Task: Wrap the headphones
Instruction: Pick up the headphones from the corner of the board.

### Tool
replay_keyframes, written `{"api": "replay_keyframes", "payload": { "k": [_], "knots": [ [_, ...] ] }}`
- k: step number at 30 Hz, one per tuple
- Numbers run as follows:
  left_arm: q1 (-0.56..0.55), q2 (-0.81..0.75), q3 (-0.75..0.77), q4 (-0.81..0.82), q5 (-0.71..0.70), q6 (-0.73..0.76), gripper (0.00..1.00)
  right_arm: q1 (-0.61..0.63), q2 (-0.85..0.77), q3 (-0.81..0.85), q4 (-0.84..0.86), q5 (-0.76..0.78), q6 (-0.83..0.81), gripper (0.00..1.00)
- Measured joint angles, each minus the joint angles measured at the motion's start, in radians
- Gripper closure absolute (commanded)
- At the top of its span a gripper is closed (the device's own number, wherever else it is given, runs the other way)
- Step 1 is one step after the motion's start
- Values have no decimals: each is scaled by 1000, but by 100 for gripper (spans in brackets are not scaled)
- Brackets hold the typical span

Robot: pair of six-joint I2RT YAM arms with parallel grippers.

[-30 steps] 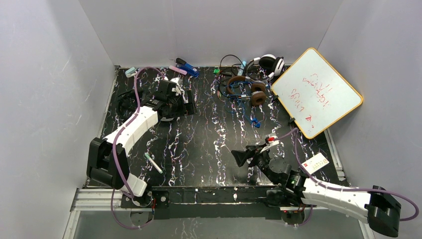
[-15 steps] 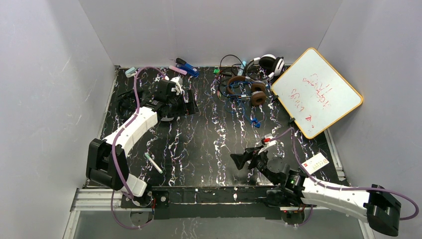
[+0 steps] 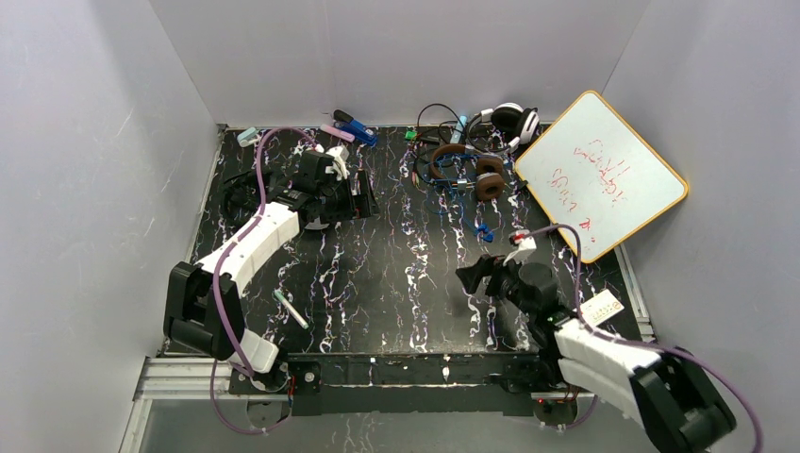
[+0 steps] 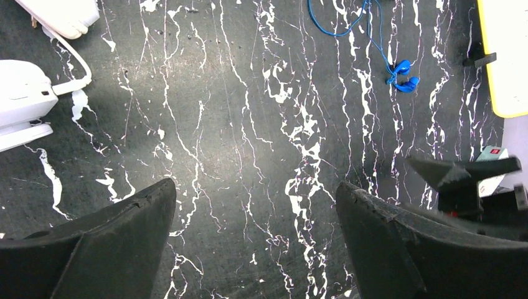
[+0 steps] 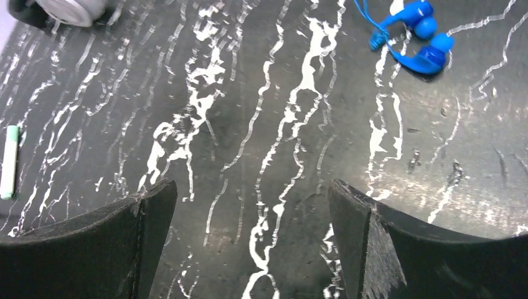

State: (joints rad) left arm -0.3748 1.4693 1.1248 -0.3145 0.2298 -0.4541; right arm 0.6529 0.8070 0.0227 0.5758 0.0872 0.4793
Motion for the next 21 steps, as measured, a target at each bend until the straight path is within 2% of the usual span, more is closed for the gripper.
{"api": "replay_keyframes", "payload": {
  "k": [2, 3, 7, 10, 15, 21],
  "knots": [
    [0, 3, 0, 2, 5, 0, 4, -139, 126, 37, 32, -121, 11, 1],
    [0, 6, 0, 3, 6, 0, 4, -160, 166, 55, 37, -154, 11, 1],
    [0, 27, 0, 7, 15, -3, 5, -184, 370, 212, 89, -280, -7, 1],
    [-1, 57, 6, 12, 29, -17, 6, -186, 449, 298, 143, -297, -15, 1],
    [-29, 127, 43, 18, 34, -30, 6, -216, 458, 363, 103, -261, -16, 1],
    [-91, 164, 94, 23, 13, -29, 7, -293, 436, 543, -174, -169, -11, 1]
  ]
}}
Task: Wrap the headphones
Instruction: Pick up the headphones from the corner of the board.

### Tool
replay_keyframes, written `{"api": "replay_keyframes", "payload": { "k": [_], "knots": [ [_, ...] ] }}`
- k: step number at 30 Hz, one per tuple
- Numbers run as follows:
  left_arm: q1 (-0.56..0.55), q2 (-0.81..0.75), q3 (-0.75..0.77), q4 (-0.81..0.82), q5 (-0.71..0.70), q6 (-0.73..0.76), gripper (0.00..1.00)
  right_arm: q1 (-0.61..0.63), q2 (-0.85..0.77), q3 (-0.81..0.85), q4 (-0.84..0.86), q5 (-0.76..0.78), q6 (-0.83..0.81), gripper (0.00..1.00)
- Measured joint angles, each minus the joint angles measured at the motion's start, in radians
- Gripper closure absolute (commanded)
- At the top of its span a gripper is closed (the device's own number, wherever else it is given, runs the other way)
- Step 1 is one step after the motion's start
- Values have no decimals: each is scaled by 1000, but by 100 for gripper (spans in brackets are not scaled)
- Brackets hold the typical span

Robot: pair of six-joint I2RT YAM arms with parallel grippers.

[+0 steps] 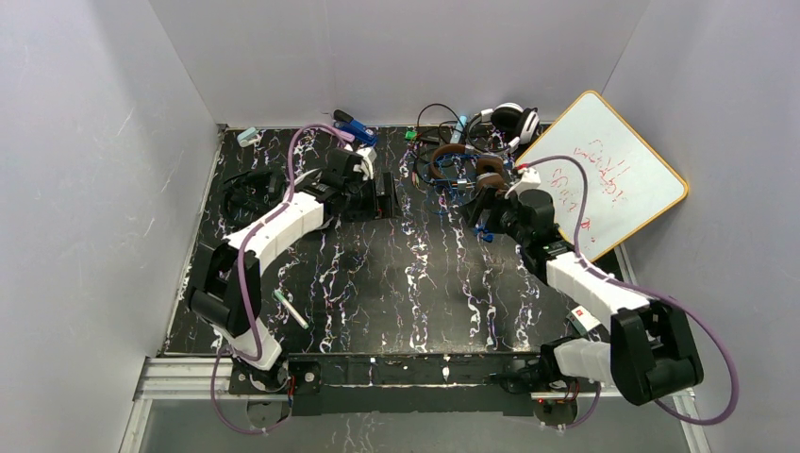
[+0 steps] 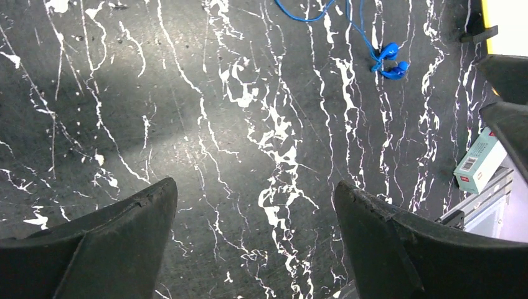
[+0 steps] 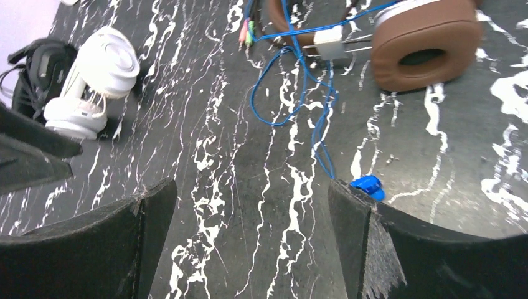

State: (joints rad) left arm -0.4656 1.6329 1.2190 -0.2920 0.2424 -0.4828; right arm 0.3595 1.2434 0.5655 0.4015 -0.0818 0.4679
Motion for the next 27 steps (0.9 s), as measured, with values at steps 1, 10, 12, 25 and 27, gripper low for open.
{"api": "replay_keyframes", "payload": {
  "k": [1, 10, 12, 25, 27],
  "knots": [
    [-8, 0, 8, 1, -5, 0, 7, -5, -18, 24, -55, 20, 5, 1],
    [-21, -129, -114, 68, -129, 2, 2, -5, -255, 93, -466, 167, 103, 1],
    [-21, -216, -183, 86, -159, -2, 2, -5, -327, 78, -491, 180, 100, 1],
    [-21, -348, -273, 150, -265, -14, 2, -5, -433, 14, -509, 175, 11, 1],
    [-21, -347, -273, 149, -270, -6, 2, -5, -358, 47, -527, 143, -10, 1]
  ]
}}
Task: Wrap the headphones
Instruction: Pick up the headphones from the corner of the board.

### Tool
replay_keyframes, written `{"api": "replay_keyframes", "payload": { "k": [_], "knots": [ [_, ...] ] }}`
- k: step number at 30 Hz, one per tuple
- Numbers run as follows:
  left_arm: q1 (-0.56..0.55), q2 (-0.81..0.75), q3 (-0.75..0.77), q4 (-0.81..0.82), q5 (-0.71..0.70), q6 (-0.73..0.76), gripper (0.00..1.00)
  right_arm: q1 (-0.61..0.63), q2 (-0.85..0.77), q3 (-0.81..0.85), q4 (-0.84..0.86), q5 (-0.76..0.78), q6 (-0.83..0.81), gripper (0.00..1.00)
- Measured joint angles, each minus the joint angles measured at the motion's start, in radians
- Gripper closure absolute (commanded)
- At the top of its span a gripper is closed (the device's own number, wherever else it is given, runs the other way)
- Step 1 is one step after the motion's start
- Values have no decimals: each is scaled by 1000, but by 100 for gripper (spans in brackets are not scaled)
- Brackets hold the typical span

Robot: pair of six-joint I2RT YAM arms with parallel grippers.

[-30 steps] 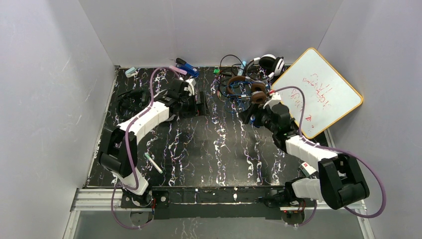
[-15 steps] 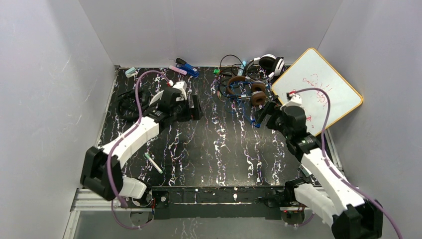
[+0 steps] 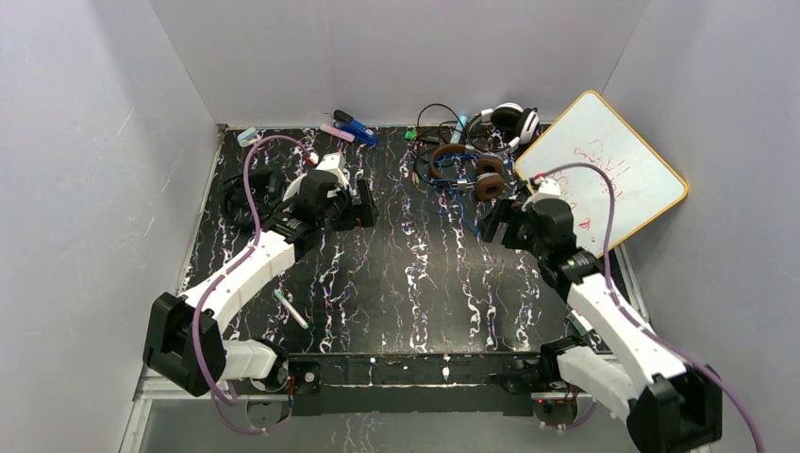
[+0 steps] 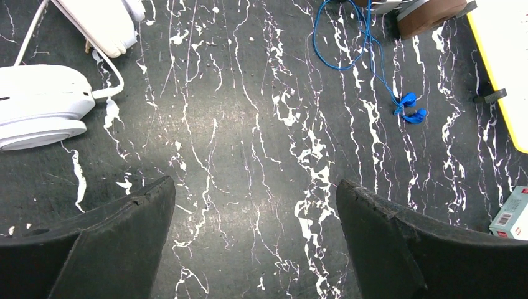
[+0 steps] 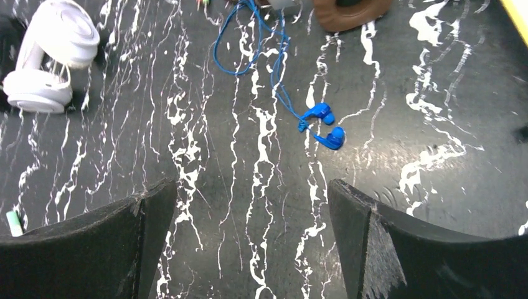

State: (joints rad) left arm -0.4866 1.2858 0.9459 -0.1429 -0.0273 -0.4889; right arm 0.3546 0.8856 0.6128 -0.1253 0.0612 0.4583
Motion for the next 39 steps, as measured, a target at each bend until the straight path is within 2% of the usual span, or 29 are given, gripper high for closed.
{"api": "replay_keyframes", "payload": {
  "k": [7, 11, 18, 24, 31, 32, 36, 37, 39],
  "knots": [
    [0, 0, 0, -3, -48, 14, 2, 1, 341, 261, 21, -89, -67, 2],
    [0, 0, 2, -26, -69, 25, 2, 1, 578, 448, 39, -100, -100, 10],
    [0, -34, 3, -92, -98, 70, 2, 1, 931, 758, 21, -130, -165, 18],
    [0, -92, 3, -122, -112, 96, 2, 10, 1153, 1032, -42, -125, -230, 18],
    [0, -106, 3, -134, -111, 116, 2, 34, 1320, 1178, -127, -113, -273, 19],
    [0, -106, 3, -135, -110, 120, 1, 39, 1344, 1198, -145, -109, -278, 22],
    [0, -106, 3, -135, -103, 127, 2, 63, 1424, 1263, -203, -71, -304, 44],
    [0, -106, 3, -135, -101, 129, 1, 72, 1439, 1274, -216, -55, -310, 53],
    [0, -106, 3, -135, -98, 130, 2, 94, 1452, 1281, -236, -17, -335, 77]
  ]
}}
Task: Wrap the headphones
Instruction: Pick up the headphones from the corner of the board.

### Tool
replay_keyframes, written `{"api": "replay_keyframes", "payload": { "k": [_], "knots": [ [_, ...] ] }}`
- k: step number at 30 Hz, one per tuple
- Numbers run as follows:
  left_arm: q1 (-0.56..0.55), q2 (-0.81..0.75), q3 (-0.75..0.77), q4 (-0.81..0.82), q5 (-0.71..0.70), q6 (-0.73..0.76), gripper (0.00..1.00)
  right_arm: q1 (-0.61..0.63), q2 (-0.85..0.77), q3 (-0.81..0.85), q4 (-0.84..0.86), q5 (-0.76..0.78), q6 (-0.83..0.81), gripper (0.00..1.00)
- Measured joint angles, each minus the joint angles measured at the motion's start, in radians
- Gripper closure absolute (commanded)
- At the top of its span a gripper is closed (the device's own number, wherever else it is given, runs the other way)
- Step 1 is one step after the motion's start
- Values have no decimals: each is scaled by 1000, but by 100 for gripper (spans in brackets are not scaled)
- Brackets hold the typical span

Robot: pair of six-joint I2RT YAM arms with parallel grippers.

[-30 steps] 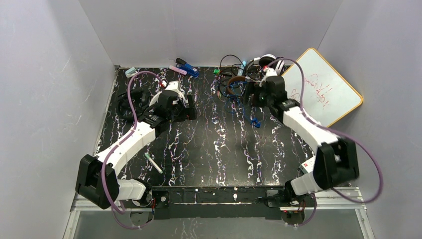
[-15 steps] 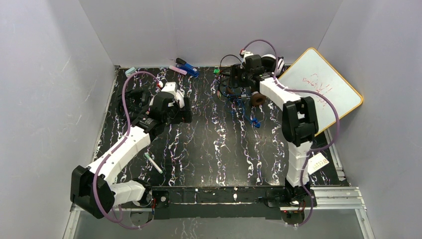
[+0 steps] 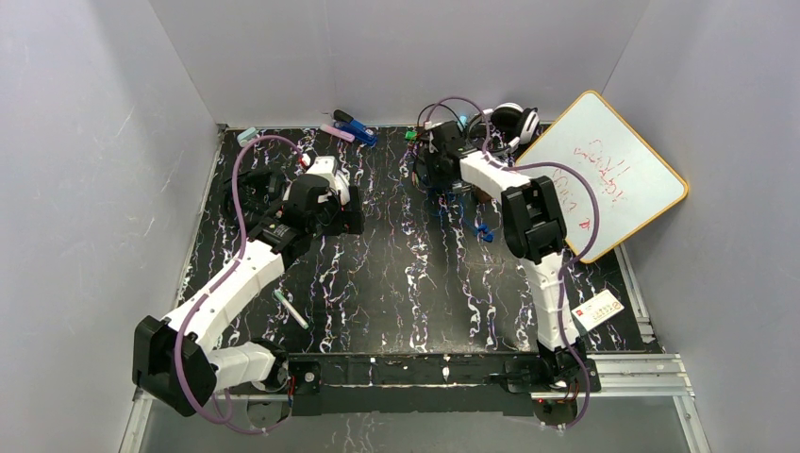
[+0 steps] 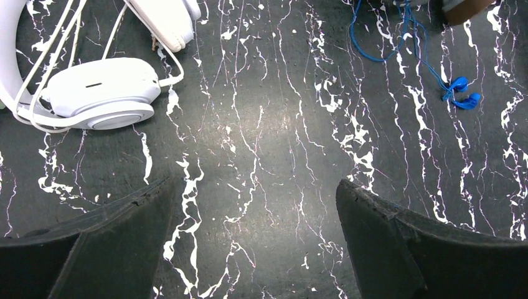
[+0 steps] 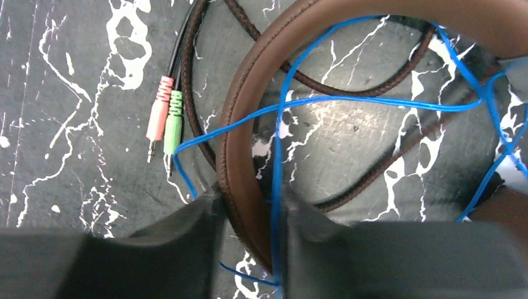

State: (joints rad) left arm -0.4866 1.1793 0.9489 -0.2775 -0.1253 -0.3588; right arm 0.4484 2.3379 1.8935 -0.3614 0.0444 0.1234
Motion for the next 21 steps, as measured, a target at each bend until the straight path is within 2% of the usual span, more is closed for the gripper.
{"api": "replay_keyframes", "payload": {
  "k": [2, 6, 8, 11, 14, 17, 21],
  "knots": [
    [0, -2, 0, 0, 2, 0, 2, 22, 3, 8, -19, 44, -24, 88],
    [0, -18, 0, -9, 3, 0, 2, 80, -32, -3, -26, 153, -73, 90],
    [0, -32, 0, -13, 3, 0, 2, 112, -114, -68, -27, 182, -97, 90],
    [0, -57, 0, -18, 3, 0, 2, 163, -316, -206, -13, 233, -129, 89],
    [0, -83, 0, -19, 2, 0, 1, 223, -612, -338, 8, 272, -145, 91],
    [0, -108, 0, -21, 2, 2, 2, 249, -880, -394, 61, 296, -146, 92],
    [0, -113, 3, -32, -26, 3, 2, 224, -1152, -459, 106, 271, -127, 96]
  ]
}}
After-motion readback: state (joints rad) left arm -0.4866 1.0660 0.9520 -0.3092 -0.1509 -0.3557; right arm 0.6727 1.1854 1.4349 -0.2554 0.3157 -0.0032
